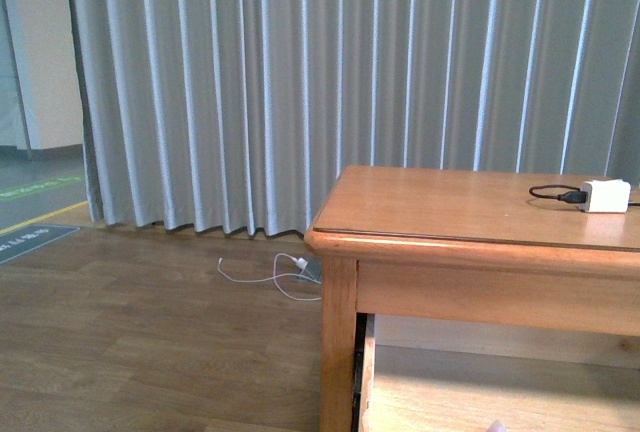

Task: Place pink marker in drawer with both arms

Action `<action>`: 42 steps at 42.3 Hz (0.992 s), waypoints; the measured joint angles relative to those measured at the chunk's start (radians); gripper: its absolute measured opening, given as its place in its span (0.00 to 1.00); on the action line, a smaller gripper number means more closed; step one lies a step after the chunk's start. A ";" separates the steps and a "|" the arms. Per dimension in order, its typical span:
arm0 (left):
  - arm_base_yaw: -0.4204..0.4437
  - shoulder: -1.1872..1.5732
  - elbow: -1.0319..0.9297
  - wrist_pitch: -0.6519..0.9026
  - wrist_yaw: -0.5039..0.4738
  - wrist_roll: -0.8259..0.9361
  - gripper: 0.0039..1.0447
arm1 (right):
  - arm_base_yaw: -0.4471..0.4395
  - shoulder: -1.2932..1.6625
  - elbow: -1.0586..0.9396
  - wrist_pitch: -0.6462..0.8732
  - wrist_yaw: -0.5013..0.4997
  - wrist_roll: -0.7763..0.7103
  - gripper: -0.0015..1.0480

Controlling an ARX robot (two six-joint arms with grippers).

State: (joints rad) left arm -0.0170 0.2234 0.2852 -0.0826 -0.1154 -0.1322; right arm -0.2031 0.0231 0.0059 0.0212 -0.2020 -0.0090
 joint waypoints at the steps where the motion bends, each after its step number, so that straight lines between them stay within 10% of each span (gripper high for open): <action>1: 0.009 -0.020 -0.016 0.008 0.053 0.031 0.79 | 0.000 0.000 0.000 0.000 0.000 0.000 0.92; 17: 0.013 -0.122 -0.163 0.057 0.113 0.121 0.04 | 0.000 0.000 0.000 0.000 0.000 0.000 0.92; 42: 0.014 -0.212 -0.261 0.075 0.113 0.126 0.04 | 0.000 0.000 0.000 0.000 0.000 0.000 0.92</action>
State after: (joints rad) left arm -0.0029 0.0116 0.0238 -0.0074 -0.0021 -0.0067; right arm -0.2028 0.0231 0.0059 0.0212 -0.2020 -0.0090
